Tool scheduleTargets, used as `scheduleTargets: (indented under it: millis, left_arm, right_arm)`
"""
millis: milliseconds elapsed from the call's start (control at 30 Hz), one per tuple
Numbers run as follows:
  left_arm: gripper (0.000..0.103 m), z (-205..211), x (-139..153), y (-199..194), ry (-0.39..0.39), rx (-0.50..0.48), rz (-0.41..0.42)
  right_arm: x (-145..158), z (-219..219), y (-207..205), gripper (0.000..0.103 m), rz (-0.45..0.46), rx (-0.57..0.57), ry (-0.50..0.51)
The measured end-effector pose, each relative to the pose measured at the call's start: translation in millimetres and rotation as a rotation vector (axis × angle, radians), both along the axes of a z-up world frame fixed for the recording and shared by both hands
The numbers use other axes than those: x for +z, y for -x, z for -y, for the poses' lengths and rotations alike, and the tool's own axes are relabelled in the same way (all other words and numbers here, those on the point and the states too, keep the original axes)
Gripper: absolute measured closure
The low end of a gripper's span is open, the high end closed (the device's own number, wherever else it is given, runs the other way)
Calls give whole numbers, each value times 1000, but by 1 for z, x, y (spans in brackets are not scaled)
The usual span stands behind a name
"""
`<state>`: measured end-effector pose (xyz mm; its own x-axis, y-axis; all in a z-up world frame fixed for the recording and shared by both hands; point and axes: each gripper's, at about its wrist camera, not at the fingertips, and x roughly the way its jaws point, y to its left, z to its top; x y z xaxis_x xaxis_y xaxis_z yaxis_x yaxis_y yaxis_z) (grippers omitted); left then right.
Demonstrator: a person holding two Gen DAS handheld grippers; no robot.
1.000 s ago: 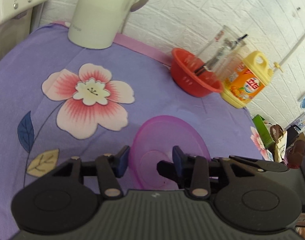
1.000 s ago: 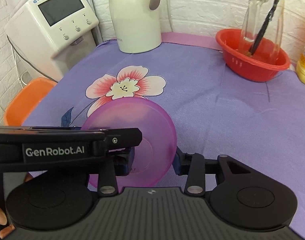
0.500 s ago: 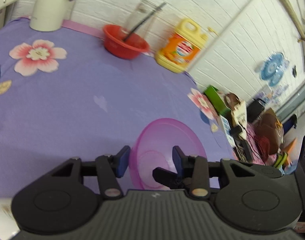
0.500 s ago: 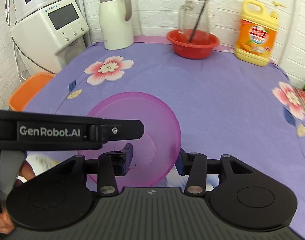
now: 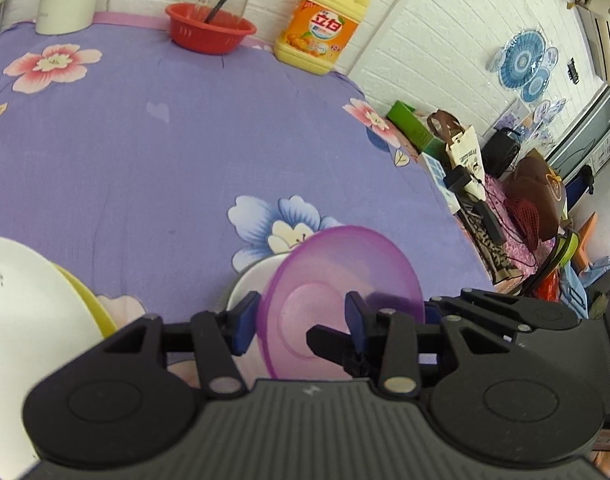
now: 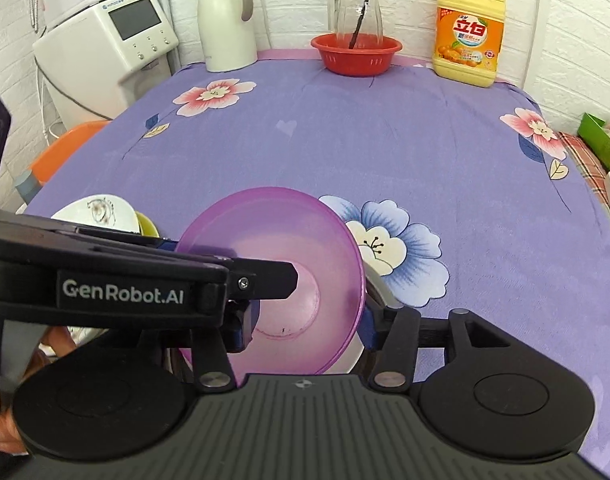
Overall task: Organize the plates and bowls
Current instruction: 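Carry the pink bowl into the white bowl and open the left gripper, then lower the open left gripper onto the pink bowl rim and close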
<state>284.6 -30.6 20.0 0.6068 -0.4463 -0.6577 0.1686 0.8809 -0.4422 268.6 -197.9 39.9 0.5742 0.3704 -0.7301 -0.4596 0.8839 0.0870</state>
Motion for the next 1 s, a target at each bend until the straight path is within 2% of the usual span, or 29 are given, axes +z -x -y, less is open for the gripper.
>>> scheduleTargets:
  millis: [100, 133, 233, 333, 467, 533, 633, 767, 900, 1000]
  left_arm:
    - [64, 0, -3, 1, -25, -16, 19]
    - [60, 0, -2, 2, -35, -26, 38]
    - [35, -3, 6, 6, -23, -43, 93]
    - [34, -9, 19, 15, -33, -29, 178]
    - [27, -26, 36, 36, 8, 51, 281]
    - [23, -27, 36, 46, -8, 98, 314]
    - [5, -27, 30, 58, -42, 162, 336]
    - [5, -26, 21, 68, -63, 199, 344]
    - [5, -26, 17, 76, -105, 197, 354]
    - [5, -25, 12, 74, -107, 199, 338]
  right_arm:
    - [-1, 5, 6, 19, -6, 1, -28]
    - [0, 6, 9, 19, 6, -2, -33]
    - [8, 14, 17, 15, 48, -28, -51]
    - [15, 24, 26, 8, 105, -62, -71]
    - [20, 33, 46, 0, 213, -118, -123]
    - [16, 33, 56, 0, 254, -143, -157]
    - [5, 27, 67, 0, 288, -186, -171]
    - [-11, 30, 80, 0, 312, -270, -223]
    - [-18, 37, 78, 0, 293, -284, -195]
    - [-22, 47, 74, 0, 269, -327, -217]
